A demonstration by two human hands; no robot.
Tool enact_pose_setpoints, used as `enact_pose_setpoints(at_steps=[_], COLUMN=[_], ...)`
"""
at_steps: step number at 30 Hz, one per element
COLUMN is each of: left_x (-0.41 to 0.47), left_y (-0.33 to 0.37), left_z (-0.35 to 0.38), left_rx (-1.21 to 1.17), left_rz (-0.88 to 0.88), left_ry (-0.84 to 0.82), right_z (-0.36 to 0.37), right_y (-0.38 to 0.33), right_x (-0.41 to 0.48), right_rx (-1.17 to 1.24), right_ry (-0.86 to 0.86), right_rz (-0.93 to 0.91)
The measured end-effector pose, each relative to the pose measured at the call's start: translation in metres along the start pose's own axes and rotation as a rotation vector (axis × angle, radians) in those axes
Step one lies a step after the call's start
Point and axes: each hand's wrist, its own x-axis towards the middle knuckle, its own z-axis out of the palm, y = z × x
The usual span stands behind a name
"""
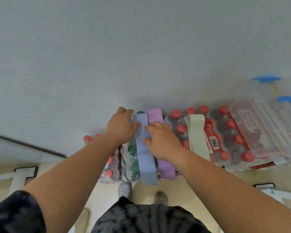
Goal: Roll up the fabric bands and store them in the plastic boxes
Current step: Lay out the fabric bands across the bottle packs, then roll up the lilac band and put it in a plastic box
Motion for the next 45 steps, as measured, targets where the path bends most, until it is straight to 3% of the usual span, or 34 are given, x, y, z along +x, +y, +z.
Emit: enact_pose_setpoints(at_steps=[4, 9, 12, 18, 23, 27, 31, 37, 45], left_x=[0.015, 0.009, -0.007, -0.069, -0.133, -0.173, -0.203, -0.239, -0.295], left_y=[0.000, 0.001, 0.007, 0.021, 0.044, 0.052, 0.058, 0.055, 0.011], left_z=[-0.002, -0.005, -0.014, -0.041, -0.060, -0.066, -0.073, -0.068, -0.072], left_rx=[-0.009, -0.192, -0.394, -0.772, -0.886, -0.988, -1.024, -1.122, -1.165], left_rz=[0.003, -0.011, -0.078, -0.151, -0.169, -0.174, -0.133, -0.124, -0.010], left_ry=[-0.038, 0.079, 0.132, 0.030, 0.049, 0.051, 0.033, 0.109, 0.164], right_z=[-0.002, -0.004, -0.012, -0.035, -0.041, -0.035, -0.030, -0.019, 0.026], right_y=[-0.004, -0.003, -0.005, -0.016, -0.020, -0.026, -0.035, -0.062, -0.120], right_x=[0.009, 0.005, -0.001, -0.024, -0.051, -0.080, -0.108, -0.152, -0.203], right_rx=[0.042, 0.123, 0.220, 0.507, 0.606, 0.929, 1.081, 1.161, 1.154], right_ry=[0.030, 0.027, 0.109, 0.238, 0.205, 0.091, 0.045, 0.122, 0.218], right_rz=[0.056, 0.078, 0.052, -0.002, -0.120, -0.148, -0.172, -0.232, -0.149])
